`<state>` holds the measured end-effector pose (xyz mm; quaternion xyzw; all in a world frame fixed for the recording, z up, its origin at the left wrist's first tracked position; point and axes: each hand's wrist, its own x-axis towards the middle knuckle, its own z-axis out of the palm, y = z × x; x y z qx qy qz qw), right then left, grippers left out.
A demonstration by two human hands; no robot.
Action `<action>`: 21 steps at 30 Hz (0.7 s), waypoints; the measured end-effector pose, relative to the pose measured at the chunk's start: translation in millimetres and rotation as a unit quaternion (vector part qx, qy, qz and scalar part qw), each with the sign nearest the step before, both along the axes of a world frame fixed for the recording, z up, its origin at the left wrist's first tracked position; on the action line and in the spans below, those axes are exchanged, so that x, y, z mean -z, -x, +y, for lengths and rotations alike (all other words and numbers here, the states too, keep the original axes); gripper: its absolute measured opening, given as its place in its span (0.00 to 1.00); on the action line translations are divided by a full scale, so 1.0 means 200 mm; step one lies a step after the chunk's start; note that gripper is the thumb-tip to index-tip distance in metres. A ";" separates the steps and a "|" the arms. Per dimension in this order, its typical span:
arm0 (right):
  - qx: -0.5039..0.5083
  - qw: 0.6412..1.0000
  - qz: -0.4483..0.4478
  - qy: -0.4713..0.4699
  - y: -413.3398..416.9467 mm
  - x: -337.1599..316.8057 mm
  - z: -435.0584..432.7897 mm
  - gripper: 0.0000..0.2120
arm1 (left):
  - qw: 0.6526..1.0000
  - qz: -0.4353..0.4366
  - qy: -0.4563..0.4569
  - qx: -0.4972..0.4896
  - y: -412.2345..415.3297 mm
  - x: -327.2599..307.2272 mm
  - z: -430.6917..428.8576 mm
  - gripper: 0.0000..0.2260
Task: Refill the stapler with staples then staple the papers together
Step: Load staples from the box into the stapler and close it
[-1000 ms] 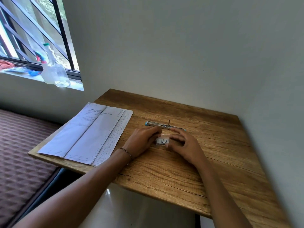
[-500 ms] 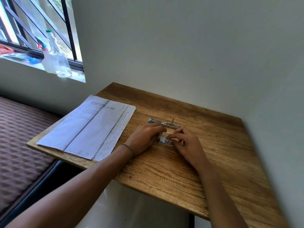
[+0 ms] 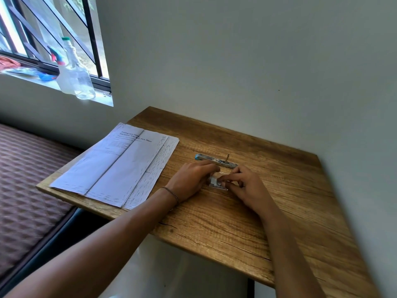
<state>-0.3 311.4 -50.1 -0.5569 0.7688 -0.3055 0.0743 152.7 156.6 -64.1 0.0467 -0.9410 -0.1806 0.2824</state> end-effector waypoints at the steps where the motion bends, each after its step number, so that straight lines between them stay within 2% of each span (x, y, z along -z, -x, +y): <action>1: 0.000 1.000 0.000 -0.001 0.00 0.00 0.00 0.12 | 1.000 0.000 0.002 0.000 0.00 0.00 0.00 0.13; 21: -0.011 0.999 0.047 -0.009 0.01 0.01 0.00 0.09 | 1.000 -0.004 0.012 -0.009 -0.01 -0.01 0.01 0.13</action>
